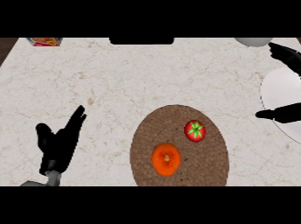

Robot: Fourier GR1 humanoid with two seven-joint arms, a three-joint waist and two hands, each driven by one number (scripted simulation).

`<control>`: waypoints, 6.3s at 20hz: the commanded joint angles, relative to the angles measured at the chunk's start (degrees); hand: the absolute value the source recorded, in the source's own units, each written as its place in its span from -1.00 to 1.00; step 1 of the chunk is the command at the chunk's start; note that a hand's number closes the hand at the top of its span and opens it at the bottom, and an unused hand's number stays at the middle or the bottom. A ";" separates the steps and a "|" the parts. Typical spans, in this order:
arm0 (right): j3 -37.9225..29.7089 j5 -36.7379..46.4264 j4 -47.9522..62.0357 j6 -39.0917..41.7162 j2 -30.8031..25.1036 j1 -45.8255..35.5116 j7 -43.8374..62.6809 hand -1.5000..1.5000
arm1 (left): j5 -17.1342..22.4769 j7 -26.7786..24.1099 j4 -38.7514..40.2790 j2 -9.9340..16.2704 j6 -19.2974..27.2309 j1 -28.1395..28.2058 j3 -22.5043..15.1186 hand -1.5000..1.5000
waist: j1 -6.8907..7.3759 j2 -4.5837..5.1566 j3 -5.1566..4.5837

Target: Pick the tomato from the placemat and place it in the plate

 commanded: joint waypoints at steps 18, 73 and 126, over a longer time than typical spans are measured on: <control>18.61 22.13 -18.90 6.54 7.10 -1.52 34.86 -1.00 | -3.56 0.31 4.77 -5.07 -1.43 -1.53 0.58 0.00 | -0.45 0.27 -0.33; -7.68 61.18 12.35 -11.05 23.87 -11.27 59.11 1.00 | -9.26 1.90 -1.52 -7.84 -8.10 2.16 8.64 0.00 | 0.35 2.18 -0.56; -63.07 92.39 43.15 -65.36 18.91 -13.06 66.37 -1.00 | -9.29 2.59 -1.01 -9.26 -9.84 3.91 8.70 0.00 | 0.83 0.77 0.00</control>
